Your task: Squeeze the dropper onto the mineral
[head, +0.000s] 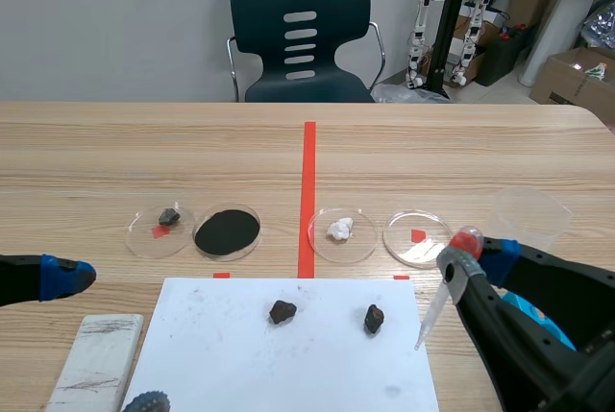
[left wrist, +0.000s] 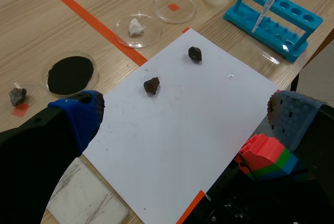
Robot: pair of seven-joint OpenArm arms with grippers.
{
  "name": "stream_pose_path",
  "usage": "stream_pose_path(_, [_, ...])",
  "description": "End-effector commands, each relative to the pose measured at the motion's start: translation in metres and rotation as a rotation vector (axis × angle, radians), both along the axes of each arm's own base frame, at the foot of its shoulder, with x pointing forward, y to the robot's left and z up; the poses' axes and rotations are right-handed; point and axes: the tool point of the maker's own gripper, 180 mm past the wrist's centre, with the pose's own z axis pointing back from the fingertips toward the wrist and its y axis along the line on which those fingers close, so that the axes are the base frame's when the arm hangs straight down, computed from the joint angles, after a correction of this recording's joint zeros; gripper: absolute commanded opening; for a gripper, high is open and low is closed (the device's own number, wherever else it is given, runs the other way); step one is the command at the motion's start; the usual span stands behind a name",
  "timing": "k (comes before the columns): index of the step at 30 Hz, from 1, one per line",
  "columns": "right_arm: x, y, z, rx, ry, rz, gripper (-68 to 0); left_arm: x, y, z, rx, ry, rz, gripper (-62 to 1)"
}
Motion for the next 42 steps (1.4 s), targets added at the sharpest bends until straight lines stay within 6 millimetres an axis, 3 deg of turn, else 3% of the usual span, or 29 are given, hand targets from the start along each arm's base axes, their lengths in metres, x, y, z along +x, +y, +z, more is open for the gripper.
stream_pose_path(1, [0.002, -0.001, 0.009, 0.015, -0.029, -0.002, -61.1, 0.002, -0.001, 0.006, -0.021, -0.014, 0.006, 1.4])
stream_pose_path(17, [0.005, -0.001, 0.005, -0.008, -0.013, -0.004, -61.1, 0.002, -0.001, 0.006, -0.021, -0.014, 0.006, 1.4])
stream_pose_path(21, [0.017, -0.001, 0.001, -0.056, -0.015, 0.006, -61.1, 0.002, -0.001, 0.006, -0.021, -0.014, 0.006, 1.4])
stream_pose_path(29, [0.047, -0.002, 0.014, -0.073, -0.133, 0.057, -61.1, 0.002, -0.001, 0.006, -0.021, -0.014, 0.006, 1.4])
stream_pose_path(42, [0.103, 0.016, -0.003, -0.004, -0.192, 0.189, -61.1, 0.002, -0.001, 0.006, -0.021, -0.014, 0.006, 1.4])
